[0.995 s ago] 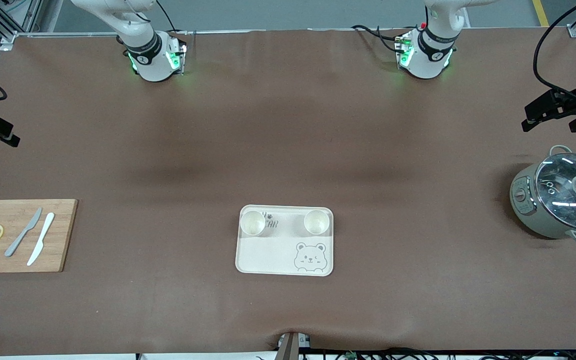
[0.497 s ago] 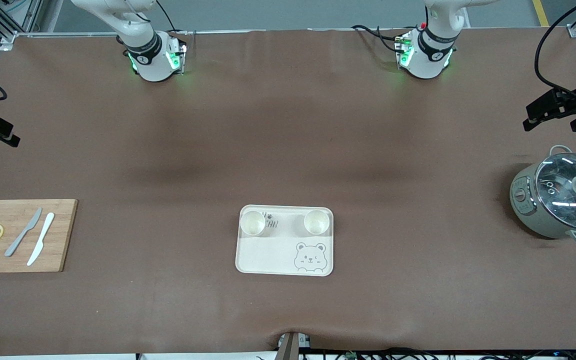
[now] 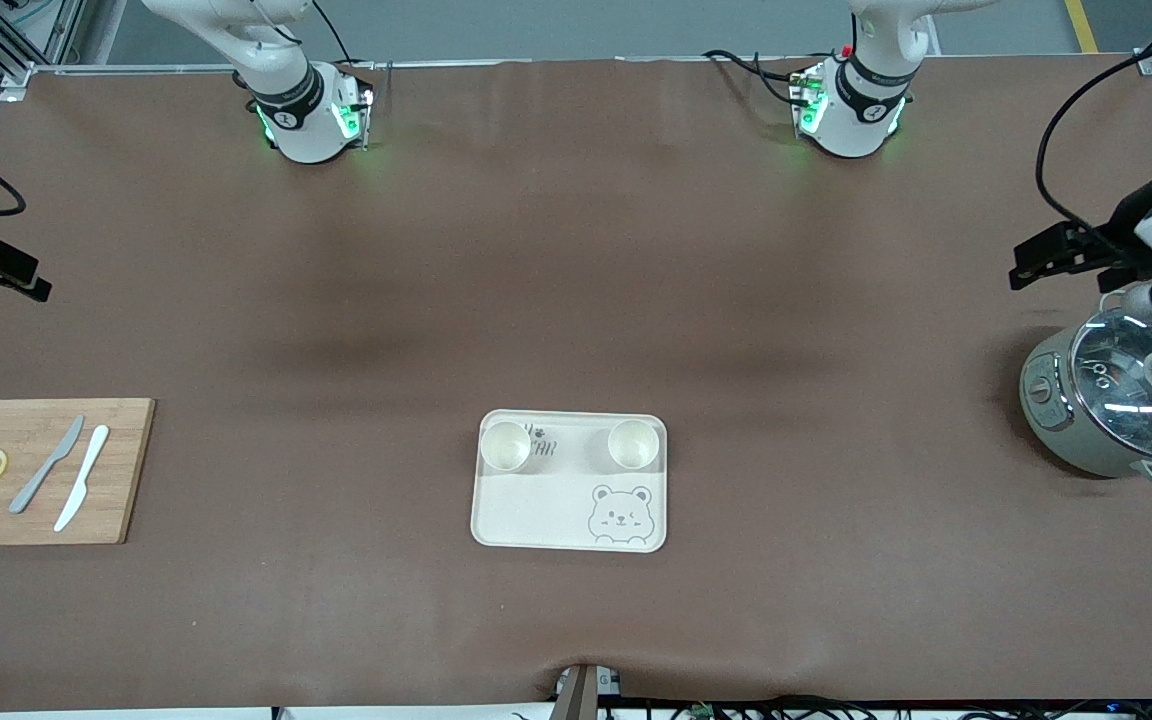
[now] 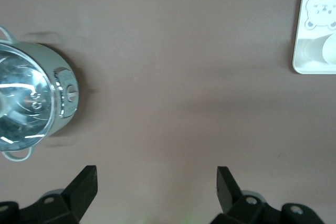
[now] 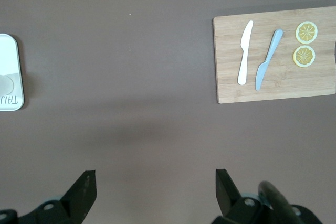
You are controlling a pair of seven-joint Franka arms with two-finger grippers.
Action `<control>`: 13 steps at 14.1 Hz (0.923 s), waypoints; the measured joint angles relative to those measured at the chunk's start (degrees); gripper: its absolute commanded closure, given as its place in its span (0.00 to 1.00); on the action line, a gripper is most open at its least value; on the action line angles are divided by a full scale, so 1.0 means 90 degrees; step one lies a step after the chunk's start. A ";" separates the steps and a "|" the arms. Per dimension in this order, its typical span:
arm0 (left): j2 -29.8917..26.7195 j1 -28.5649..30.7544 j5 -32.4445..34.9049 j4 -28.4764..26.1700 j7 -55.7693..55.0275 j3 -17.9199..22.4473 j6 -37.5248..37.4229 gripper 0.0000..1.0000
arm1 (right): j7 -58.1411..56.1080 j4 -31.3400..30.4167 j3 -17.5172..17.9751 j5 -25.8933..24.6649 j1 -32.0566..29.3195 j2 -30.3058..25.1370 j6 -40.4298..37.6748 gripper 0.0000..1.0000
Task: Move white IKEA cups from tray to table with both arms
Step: 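Reach the left gripper down to the white cup on the tray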
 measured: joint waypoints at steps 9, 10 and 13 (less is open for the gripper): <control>0.0921 -0.1230 -0.0024 0.0013 -0.1687 -0.0075 0.1165 0.00 | -0.0037 0.0020 0.0075 0.0001 0.0104 0.0411 0.0191 0.00; 0.1051 -0.1388 -0.0024 0.0013 -0.2002 -0.0080 0.1418 0.00 | -0.0039 0.0023 0.0080 0.0001 0.0208 0.0447 0.0209 0.00; 0.1479 -0.1826 -0.0024 0.0046 -0.2850 -0.0085 0.2065 0.00 | -0.0033 0.0020 0.0089 0.0000 0.0383 0.0552 0.0246 0.00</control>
